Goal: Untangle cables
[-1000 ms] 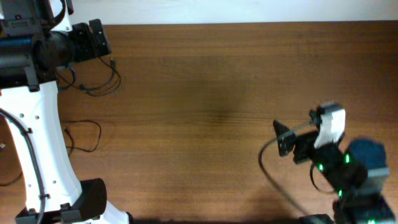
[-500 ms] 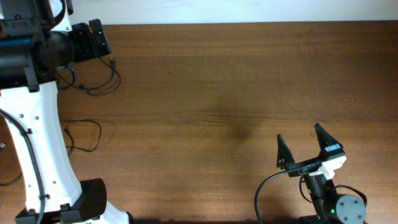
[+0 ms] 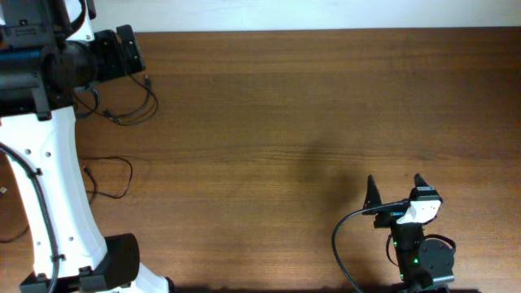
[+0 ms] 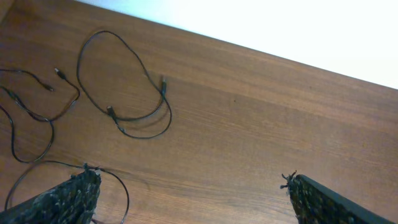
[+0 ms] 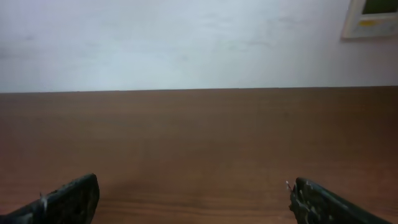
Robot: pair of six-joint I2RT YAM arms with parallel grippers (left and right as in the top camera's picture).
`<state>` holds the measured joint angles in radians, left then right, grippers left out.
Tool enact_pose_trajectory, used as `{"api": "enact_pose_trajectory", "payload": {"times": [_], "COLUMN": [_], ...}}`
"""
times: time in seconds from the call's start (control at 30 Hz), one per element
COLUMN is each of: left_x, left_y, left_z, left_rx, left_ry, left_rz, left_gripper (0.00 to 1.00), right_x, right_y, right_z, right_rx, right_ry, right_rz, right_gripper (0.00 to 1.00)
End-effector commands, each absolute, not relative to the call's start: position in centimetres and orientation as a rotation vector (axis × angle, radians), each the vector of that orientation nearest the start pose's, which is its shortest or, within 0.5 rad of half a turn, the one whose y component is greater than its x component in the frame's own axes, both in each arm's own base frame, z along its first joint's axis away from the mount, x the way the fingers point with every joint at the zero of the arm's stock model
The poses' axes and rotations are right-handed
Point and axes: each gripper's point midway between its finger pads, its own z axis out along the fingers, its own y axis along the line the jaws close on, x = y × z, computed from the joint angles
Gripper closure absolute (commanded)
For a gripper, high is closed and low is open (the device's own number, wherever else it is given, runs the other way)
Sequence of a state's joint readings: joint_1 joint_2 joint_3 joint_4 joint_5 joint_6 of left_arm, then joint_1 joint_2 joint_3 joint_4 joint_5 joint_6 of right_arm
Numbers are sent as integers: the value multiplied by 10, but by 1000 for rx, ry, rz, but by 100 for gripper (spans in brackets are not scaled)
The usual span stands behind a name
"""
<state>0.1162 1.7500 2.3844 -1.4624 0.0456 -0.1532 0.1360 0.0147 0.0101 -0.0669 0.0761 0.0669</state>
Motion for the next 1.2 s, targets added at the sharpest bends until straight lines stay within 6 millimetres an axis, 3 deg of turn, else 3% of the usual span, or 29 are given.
{"api": "enact_pose_trajectory", "payload": {"times": [0.0,0.53,0.67,0.83,0.97,1.07,1.17], "left_x": [390,390,370,359,358,359,354], "left_y": [39,39,46,27,13,-3,-5], "left_z": [390,390,377,387,362,319,277], "left_rx": [-288,-288,-325,-273,-221,-150,-117], "left_ry": [2369,2370,2453,2400,2348,2249,2131], "left_rz": [-68,-68,-2,-121,-213,-316,-309], "left_gripper": [1,1,1,1,1,1,1], "right_x": [245,245,245,245,245,245,245], "right_y": [27,27,27,27,27,27,27], "right_z": [157,157,157,157,157,157,157], "right_rx": [-32,-32,-32,-32,-33,-32,-32], "right_ry": [1646,1646,1646,1646,1646,1646,1646], "right_rz": [116,116,116,116,116,116,116], "right_gripper": [1,1,1,1,1,1,1]}}
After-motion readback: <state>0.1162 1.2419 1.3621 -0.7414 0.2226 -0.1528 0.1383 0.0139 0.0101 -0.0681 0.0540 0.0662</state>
